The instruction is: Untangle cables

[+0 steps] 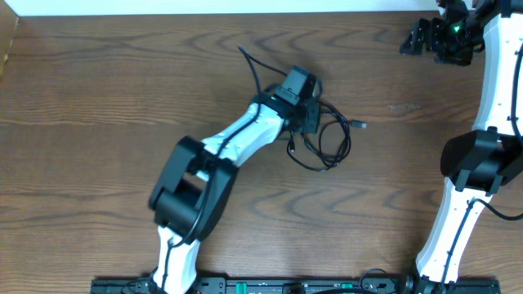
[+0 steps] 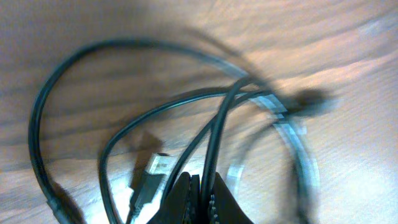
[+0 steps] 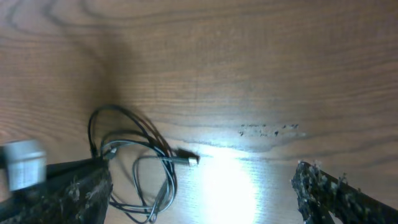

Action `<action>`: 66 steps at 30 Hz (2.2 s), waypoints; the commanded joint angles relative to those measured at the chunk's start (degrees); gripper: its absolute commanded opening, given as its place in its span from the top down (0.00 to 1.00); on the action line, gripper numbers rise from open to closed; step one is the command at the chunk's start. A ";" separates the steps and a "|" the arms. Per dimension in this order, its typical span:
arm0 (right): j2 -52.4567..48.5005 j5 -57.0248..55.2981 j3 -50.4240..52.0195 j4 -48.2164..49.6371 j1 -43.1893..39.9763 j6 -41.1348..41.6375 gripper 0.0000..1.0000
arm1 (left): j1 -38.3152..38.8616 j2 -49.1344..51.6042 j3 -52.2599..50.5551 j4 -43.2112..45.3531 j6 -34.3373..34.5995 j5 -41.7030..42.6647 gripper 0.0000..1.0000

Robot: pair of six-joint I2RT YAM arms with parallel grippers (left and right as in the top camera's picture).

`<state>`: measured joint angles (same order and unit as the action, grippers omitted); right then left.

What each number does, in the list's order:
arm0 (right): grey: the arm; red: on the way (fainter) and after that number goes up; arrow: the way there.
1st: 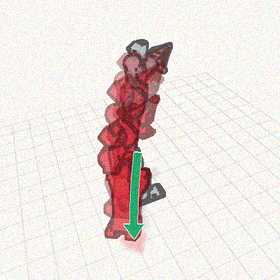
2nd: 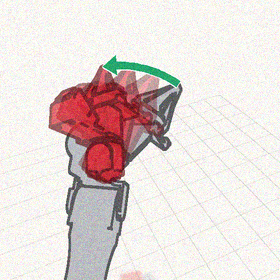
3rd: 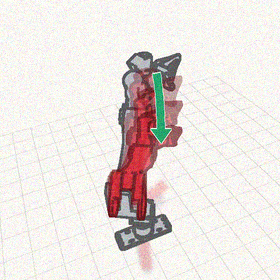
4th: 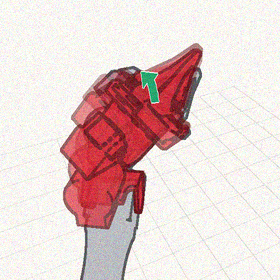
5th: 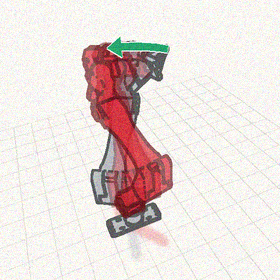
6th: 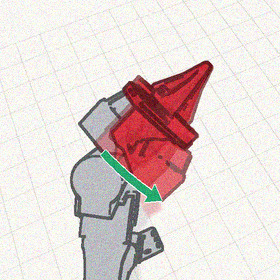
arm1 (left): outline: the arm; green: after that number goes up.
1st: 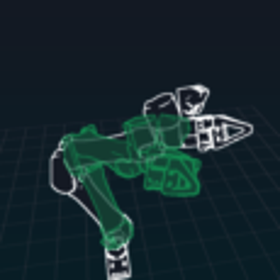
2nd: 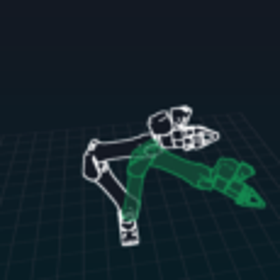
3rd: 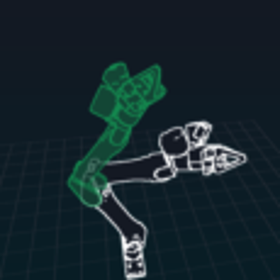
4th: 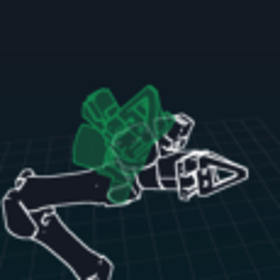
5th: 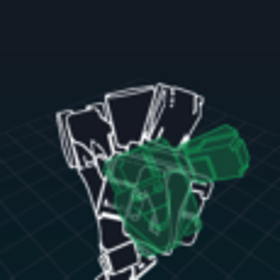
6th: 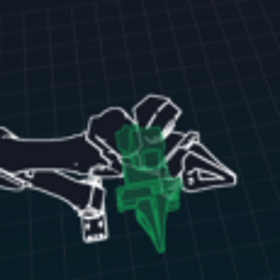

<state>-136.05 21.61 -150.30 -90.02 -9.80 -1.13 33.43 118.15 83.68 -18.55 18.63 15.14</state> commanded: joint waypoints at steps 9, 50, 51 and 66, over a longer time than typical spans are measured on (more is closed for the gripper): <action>-0.61 9.55 0.07 -6.58 5.75 -8.90 0.05 | -0.55 -19.32 0.94 0.46 2.05 2.36 0.92; -15.13 4.26 0.11 10.43 28.76 19.02 0.25 | -19.56 -20.65 0.94 7.17 21.59 25.05 0.92; -15.85 3.52 0.11 10.23 28.61 19.98 0.25 | -19.69 -20.81 0.94 7.41 21.59 25.16 0.93; -18.60 -12.76 0.15 5.75 20.72 22.10 0.21 | -33.66 -29.09 0.96 8.83 21.20 25.16 0.93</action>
<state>-152.94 22.02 -150.95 -83.07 14.96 19.11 4.67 96.84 82.63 -11.49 40.45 40.51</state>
